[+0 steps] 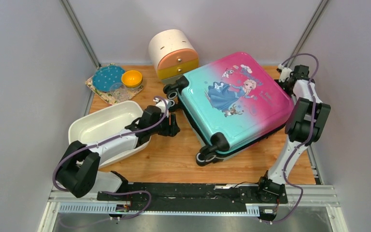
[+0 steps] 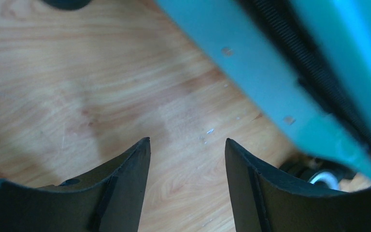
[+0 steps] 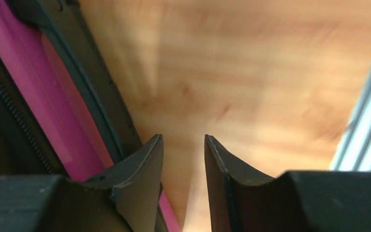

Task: Open, take out, and arrange the luggage

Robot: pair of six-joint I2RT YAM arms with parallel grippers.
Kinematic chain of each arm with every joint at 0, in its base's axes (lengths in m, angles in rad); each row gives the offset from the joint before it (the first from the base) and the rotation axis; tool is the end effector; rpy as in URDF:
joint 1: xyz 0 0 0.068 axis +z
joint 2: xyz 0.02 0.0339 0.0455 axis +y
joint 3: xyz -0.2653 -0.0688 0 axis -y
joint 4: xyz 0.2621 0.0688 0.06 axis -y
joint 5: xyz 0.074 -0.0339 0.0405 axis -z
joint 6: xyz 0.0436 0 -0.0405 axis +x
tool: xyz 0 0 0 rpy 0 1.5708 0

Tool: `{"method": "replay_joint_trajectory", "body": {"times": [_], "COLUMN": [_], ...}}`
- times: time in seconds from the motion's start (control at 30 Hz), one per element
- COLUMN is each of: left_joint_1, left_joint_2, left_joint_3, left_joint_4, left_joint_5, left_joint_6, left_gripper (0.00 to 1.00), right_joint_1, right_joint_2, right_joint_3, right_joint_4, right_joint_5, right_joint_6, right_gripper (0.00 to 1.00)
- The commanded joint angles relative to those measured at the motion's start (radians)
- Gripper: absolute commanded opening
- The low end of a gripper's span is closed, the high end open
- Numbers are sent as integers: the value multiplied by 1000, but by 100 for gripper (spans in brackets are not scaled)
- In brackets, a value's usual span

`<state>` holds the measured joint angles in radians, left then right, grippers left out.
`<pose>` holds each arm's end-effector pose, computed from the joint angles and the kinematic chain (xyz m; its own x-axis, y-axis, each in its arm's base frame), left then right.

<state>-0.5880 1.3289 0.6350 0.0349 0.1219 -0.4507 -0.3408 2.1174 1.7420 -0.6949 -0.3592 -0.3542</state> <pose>0.2375 -0.1647 0.1778 -0.7333 -0.0308 -0.6792 0.3457 0.8434 -0.4114 0.4564 -0.1456 0.1991 -0.8289 -0.0505 -0.5570 -0.1424 0.9822 0.1228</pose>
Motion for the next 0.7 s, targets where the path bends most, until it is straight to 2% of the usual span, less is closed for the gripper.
{"method": "replay_joint_trajectory", "body": {"times": [0.0, 0.07, 0.2, 0.33, 0.57, 0.67], "left_joint_1": [1, -9, -74, -122, -122, -124], "left_joint_2": [38, 70, 136, 245, 502, 581], "left_joint_3": [97, 132, 201, 270, 616, 715], "left_joint_4": [91, 118, 129, 195, 226, 233], "left_joint_5": [56, 131, 147, 141, 176, 194], "left_joint_6": [44, 46, 69, 43, 104, 103], "left_gripper": [65, 65, 64, 64, 59, 59], "right_joint_1": [39, 19, -39, -127, -171, -176], "right_joint_2": [-235, -340, -490, -563, -485, -441], "right_joint_3": [-260, -335, -462, -473, -352, -276], "right_joint_4": [-239, -245, -267, -296, -244, -216], "right_joint_5": [-175, -179, -149, -100, -9, 26], "right_joint_6": [-49, -55, -75, -78, -2, 38], "right_gripper": [41, 41, 42, 44, 44, 44]}}
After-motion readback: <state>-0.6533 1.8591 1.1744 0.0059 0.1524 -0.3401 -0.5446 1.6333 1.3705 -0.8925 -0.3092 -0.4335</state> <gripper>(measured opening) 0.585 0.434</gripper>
